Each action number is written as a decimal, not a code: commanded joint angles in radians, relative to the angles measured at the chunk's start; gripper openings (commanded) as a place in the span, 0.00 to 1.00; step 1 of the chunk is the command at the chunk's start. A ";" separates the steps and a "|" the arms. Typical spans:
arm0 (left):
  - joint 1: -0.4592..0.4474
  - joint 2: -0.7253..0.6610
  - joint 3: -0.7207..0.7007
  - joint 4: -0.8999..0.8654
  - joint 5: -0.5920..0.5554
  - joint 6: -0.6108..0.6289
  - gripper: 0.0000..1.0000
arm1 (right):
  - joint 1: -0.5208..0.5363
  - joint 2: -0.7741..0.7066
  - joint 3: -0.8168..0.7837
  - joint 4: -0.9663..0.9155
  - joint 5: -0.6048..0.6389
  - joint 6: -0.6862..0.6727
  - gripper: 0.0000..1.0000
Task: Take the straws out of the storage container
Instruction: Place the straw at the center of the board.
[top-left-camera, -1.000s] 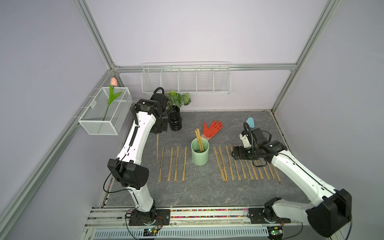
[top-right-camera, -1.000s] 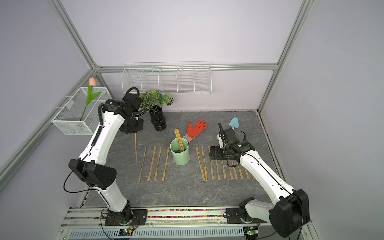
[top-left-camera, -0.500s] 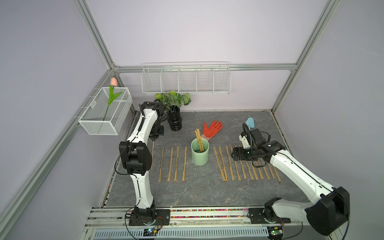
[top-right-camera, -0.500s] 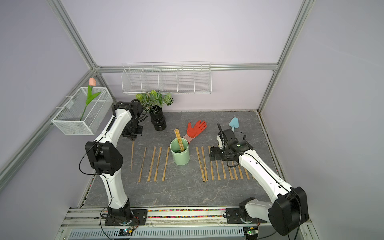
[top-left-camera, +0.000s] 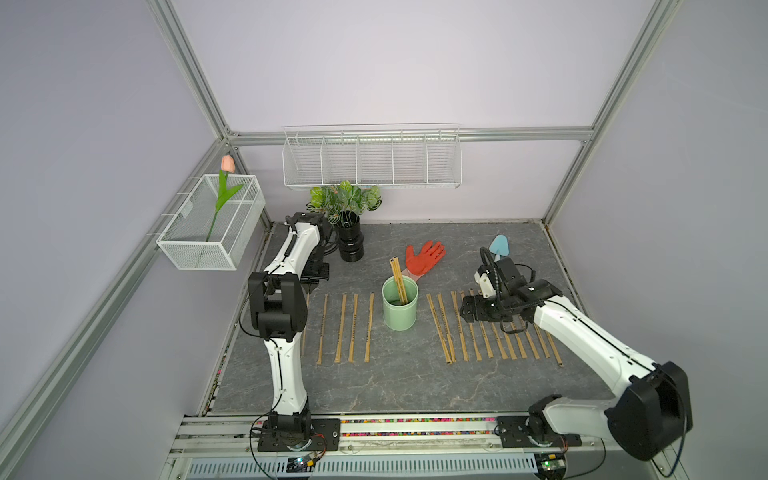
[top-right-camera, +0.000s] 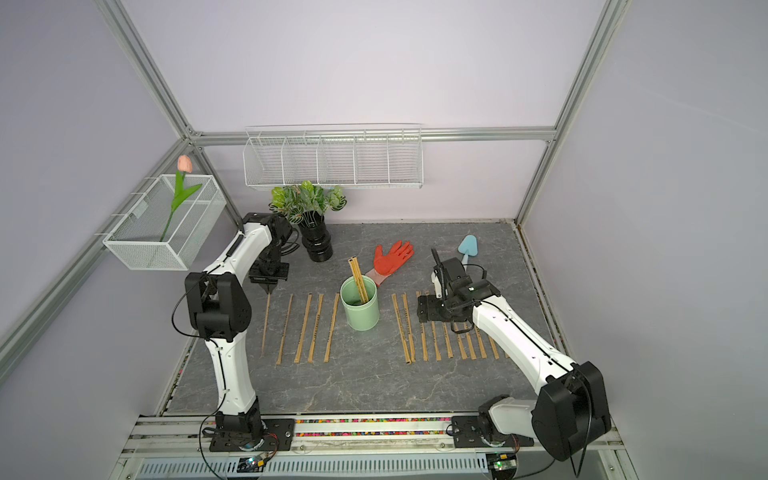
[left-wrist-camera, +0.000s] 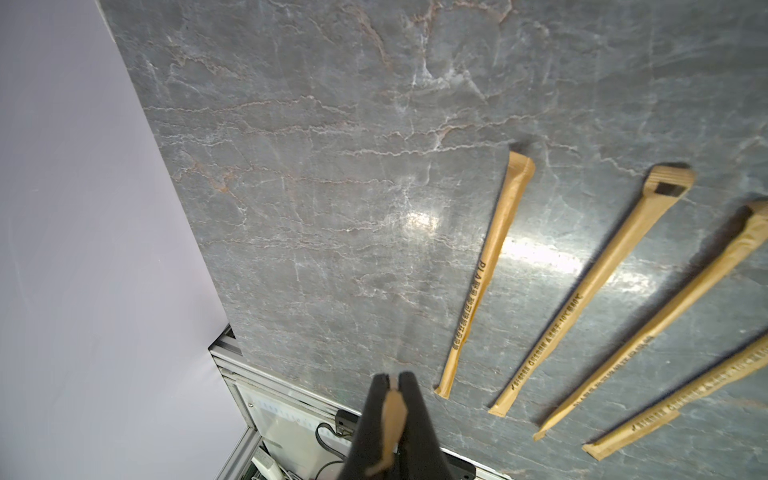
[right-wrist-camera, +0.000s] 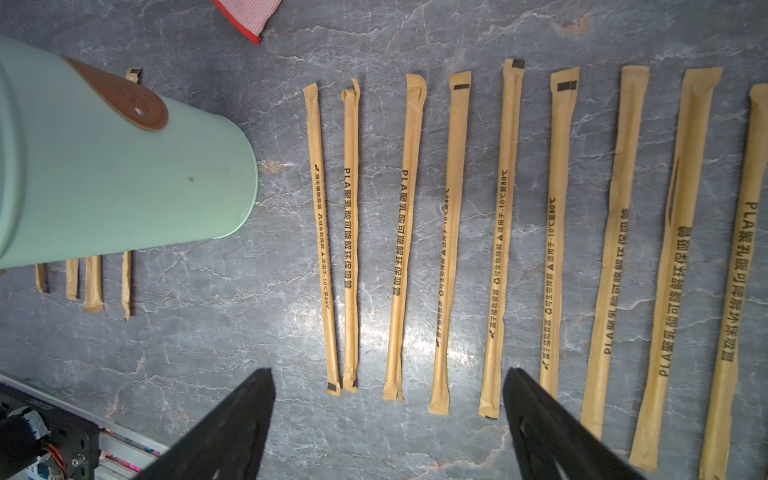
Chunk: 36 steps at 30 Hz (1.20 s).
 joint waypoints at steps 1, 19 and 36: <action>0.010 0.028 -0.016 0.018 0.016 -0.003 0.07 | -0.007 0.015 -0.011 0.020 -0.015 -0.011 0.89; 0.024 0.128 0.020 0.053 0.031 0.010 0.08 | -0.007 0.073 0.020 0.015 -0.016 -0.023 0.89; 0.034 0.173 0.039 0.073 0.037 0.023 0.12 | -0.006 0.091 0.020 0.016 -0.014 -0.023 0.89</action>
